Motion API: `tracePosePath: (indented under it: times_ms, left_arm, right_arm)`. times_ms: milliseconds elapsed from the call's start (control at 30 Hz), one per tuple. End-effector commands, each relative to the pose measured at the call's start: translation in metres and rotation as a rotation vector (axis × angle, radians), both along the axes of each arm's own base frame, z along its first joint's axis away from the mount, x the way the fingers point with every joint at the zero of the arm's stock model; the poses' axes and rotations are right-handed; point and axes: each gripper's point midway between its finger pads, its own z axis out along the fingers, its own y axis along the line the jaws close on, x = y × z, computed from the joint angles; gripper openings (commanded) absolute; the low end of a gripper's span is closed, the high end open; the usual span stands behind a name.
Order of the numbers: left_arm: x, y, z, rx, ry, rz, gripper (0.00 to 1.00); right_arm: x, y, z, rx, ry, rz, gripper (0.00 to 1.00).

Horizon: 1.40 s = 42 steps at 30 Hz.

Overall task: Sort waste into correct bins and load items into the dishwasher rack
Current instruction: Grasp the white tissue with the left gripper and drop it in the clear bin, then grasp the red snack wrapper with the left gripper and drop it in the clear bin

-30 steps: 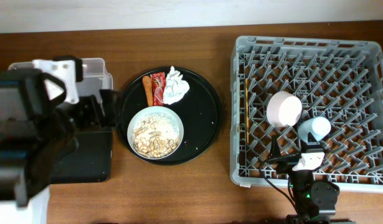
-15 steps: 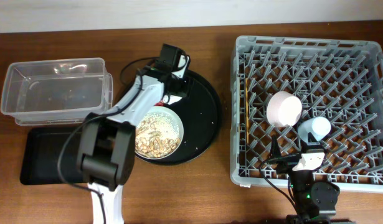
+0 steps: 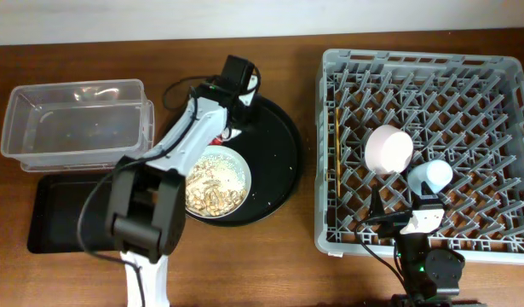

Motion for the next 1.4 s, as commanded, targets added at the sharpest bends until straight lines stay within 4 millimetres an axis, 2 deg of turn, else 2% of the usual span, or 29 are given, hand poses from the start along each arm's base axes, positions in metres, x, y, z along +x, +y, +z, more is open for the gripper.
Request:
tracePosePath:
  times_ms: [0,33,67,133,167,200,233,267,367,400,433,467,500,567,633,700,733,800,900,967,1033,1100,1167,1200,1300,1367]
  left_arm:
    - [0.002,0.017,0.094,0.011,-0.177,0.075,0.01]
    - [-0.005,0.033,0.111,0.041,-0.197,0.127,0.0]
    - [-0.015,0.059,0.134,0.066,-0.215,0.225,0.0]
    - [-0.031,0.105,0.159,0.096,-0.223,0.361,0.0]
    - [-0.038,0.13,0.165,0.119,-0.218,0.434,0.01]
    - [-0.044,0.153,0.166,0.141,-0.202,0.51,0.0]
    - [-0.049,0.19,0.164,0.162,-0.171,0.602,0.0]
    - [-0.049,0.217,0.159,0.171,-0.152,0.663,0.01]
    - [-0.032,0.277,0.146,0.171,-0.168,0.805,0.0]
    - [-0.027,0.289,0.136,0.172,-0.158,0.829,0.01]
    - [-0.023,0.289,0.125,0.146,-0.133,0.824,0.14]
    - [-0.02,0.281,0.116,0.102,-0.103,0.8,0.64]
    - [-0.019,0.258,0.111,0.007,-0.056,0.72,0.85]
    - [-0.021,0.222,0.113,-0.096,-0.017,0.625,0.86]
    - [-0.026,0.191,0.108,-0.09,0.016,0.558,0.85]
    - [-0.029,0.146,0.095,-0.057,0.039,0.443,0.76]
    - [-0.03,0.133,0.083,-0.015,0.042,0.417,0.75]
    - [-0.025,0.103,0.044,0.095,0.052,0.357,0.75]
    - [-0.015,0.077,-0.005,0.117,0.091,0.309,0.74]
    - [-0.017,0.057,-0.044,0.108,0.154,0.245,0.69]
    - [-0.02,0.055,-0.058,0.123,0.179,0.238,0.64]
    - [-0.016,0.054,-0.062,0.119,0.171,0.238,0.59]
    - [-0.012,0.052,-0.061,0.109,0.153,0.238,0.42]
    - [-0.011,0.052,-0.063,0.11,0.155,0.238,0.38]
    - [-0.014,0.053,-0.083,0.126,0.187,0.237,0.39]
    - [-0.017,0.053,-0.092,0.135,0.205,0.235,0.31]
  right_arm:
    - [0.0,-0.001,-0.003,-0.006,0.001,-0.002,0.98]
    - [0.0,-0.001,-0.003,-0.006,0.001,-0.002,0.98]
    - [0.0,-0.001,-0.003,-0.006,0.001,-0.002,0.98]
    - [0.0,-0.001,-0.003,-0.006,0.001,-0.002,0.98]
    - [0.0,-0.001,-0.003,-0.006,0.001,-0.002,0.98]
    - [0.0,-0.001,-0.003,-0.006,0.001,-0.002,0.98]
    - [0.0,-0.001,-0.003,-0.006,0.001,-0.002,0.98]
    - [0.0,-0.001,-0.003,-0.006,0.001,-0.002,0.98]
    - [0.0,-0.001,-0.003,-0.006,0.001,-0.002,0.98]
    - [0.0,-0.001,-0.003,-0.006,0.001,-0.002,0.98]
    - [0.0,-0.001,-0.003,-0.006,0.001,-0.002,0.98]
    - [0.0,-0.001,-0.003,-0.006,0.001,-0.002,0.98]
    - [0.0,-0.001,-0.003,-0.006,0.001,-0.002,0.98]
    - [0.0,-0.001,-0.003,-0.006,0.001,-0.002,0.98]
    - [0.0,-0.001,-0.003,-0.006,0.001,-0.002,0.98]
    - [0.0,-0.001,-0.003,-0.006,0.001,-0.002,0.98]
    - [0.0,-0.001,-0.003,-0.006,0.001,-0.002,0.98]
    - [0.0,-0.001,-0.003,-0.006,0.001,-0.002,0.98]
    - [0.0,-0.001,-0.003,-0.006,0.001,-0.002,0.98]
    - [0.0,-0.001,-0.003,-0.006,0.001,-0.002,0.98]
    - [0.0,-0.001,-0.003,-0.006,0.001,-0.002,0.98]
    - [0.0,-0.001,-0.003,-0.006,0.001,-0.002,0.98]
    - [0.0,-0.001,-0.003,-0.006,0.001,-0.002,0.98]
    - [0.0,-0.001,-0.003,-0.006,0.001,-0.002,0.98]
    - [0.0,-0.001,-0.003,-0.006,0.001,-0.002,0.98]
    - [0.0,-0.001,-0.003,-0.006,0.001,-0.002,0.98]
